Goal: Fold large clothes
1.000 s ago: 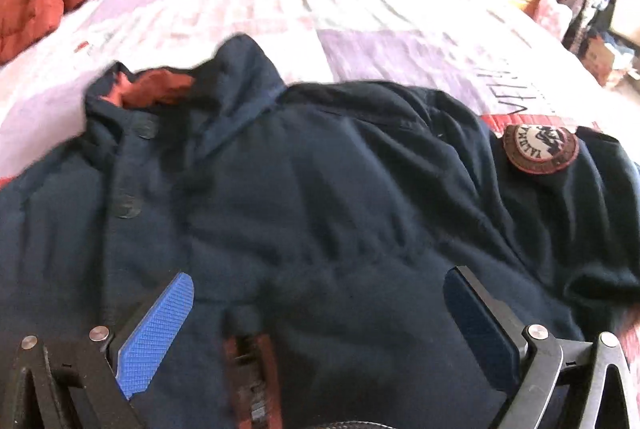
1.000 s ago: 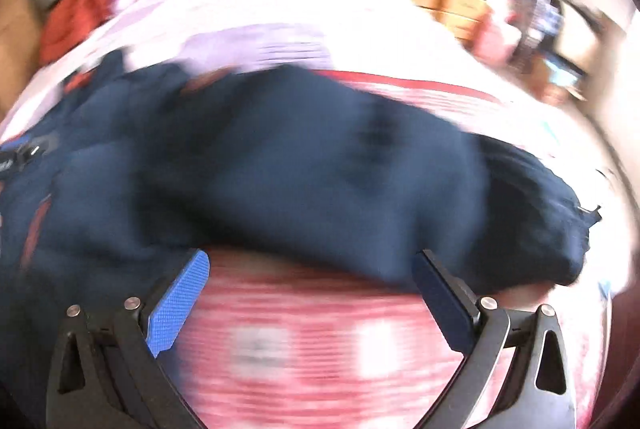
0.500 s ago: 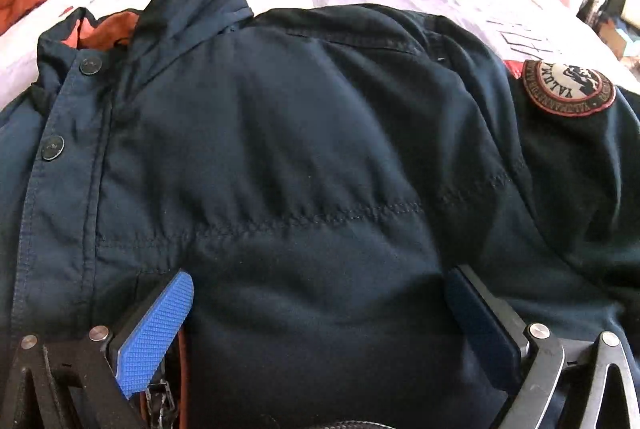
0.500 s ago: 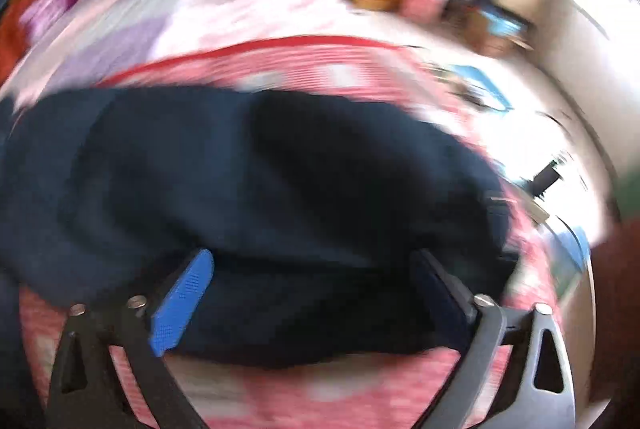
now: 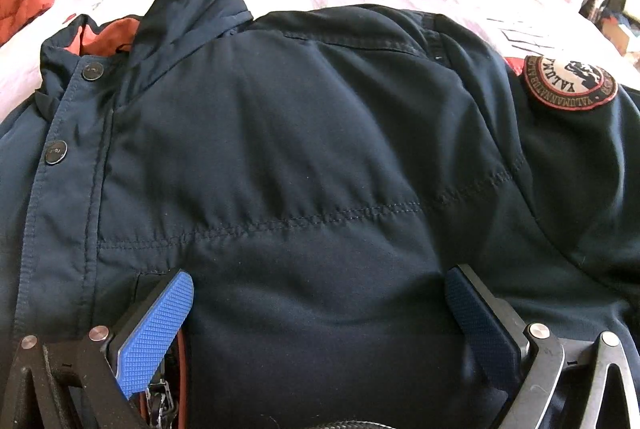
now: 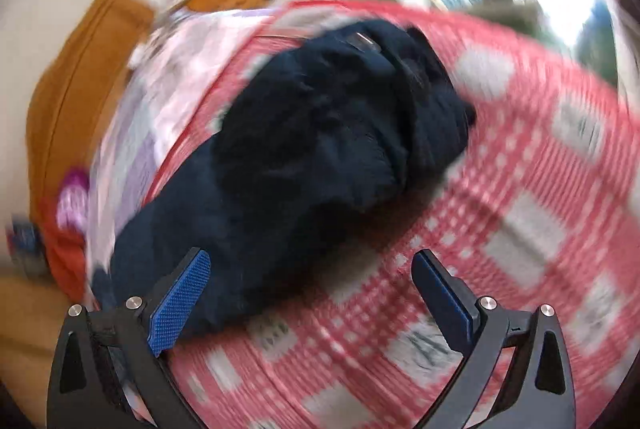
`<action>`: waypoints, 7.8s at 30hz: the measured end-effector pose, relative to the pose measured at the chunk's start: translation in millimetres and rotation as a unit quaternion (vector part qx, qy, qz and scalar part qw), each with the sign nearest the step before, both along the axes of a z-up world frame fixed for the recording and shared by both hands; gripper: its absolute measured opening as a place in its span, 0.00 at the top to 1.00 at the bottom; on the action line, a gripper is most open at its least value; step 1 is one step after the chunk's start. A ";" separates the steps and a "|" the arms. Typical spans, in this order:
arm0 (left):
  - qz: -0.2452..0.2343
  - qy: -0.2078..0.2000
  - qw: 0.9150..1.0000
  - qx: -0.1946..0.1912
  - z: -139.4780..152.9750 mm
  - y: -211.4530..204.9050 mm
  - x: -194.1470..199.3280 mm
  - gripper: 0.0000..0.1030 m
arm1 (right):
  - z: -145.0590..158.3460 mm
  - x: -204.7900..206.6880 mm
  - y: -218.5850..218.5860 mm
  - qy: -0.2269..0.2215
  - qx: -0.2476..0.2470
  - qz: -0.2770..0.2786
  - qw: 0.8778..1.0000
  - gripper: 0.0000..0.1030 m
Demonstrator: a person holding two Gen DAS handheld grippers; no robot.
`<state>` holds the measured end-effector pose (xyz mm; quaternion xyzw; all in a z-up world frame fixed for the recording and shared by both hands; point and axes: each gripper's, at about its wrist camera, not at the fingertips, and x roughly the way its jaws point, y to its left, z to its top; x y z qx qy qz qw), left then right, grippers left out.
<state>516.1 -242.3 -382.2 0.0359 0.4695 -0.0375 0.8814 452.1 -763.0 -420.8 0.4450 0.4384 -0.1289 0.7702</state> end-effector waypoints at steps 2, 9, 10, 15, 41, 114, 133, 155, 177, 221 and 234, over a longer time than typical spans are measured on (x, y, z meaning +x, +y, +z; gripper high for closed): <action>0.000 0.002 1.000 0.003 1.9 -1.7 -0.3 0.00 | -8.2 15.0 -1.1 -0.012 0.006 -0.025 1.000 0.00; -0.008 -0.014 1.000 0.002 22.9 -7.8 1.5 0.00 | -3.3 63.9 -4.6 -0.045 -0.004 -0.065 0.997 0.31; -0.011 -0.024 1.000 0.000 28.2 -10.9 2.7 0.00 | -3.1 67.4 -4.1 -0.035 -0.012 -0.069 0.997 0.70; -0.029 -0.031 0.999 0.013 35.9 -36.3 35.4 0.00 | 21.3 54.9 -4.7 -0.063 -0.058 -0.075 0.993 0.86; 0.007 0.001 1.000 0.027 30.2 18.7 18.0 0.00 | 158.4 13.3 62.8 -0.084 -0.325 -0.029 0.941 0.87; 0.117 0.001 0.993 0.013 -11.8 275.2 18.5 0.00 | 90.8 111.5 423.5 -0.133 -0.343 0.323 0.872 0.19; 0.124 -0.025 0.991 0.043 -12.8 264.9 8.4 0.00 | 89.2 143.8 438.7 -0.127 -0.330 0.373 0.858 0.06; 0.050 -0.025 0.998 0.016 -0.9 228.7 40.3 0.00 | 45.5 158.1 477.7 -0.086 -0.309 0.421 0.849 0.42; 0.104 -0.014 0.994 0.012 9.0 282.0 9.5 0.00 | 80.1 109.4 510.3 -0.113 -0.367 0.355 0.852 0.09; 0.474 -0.042 0.834 -0.278 -6.3 747.3 -87.6 0.79 | 12.6 116.6 604.6 -0.096 -0.375 0.390 0.835 0.05; 0.322 -0.170 0.926 -0.104 156.1 629.9 -69.8 0.85 | 11.9 118.0 606.2 -0.095 -0.376 0.390 0.835 0.04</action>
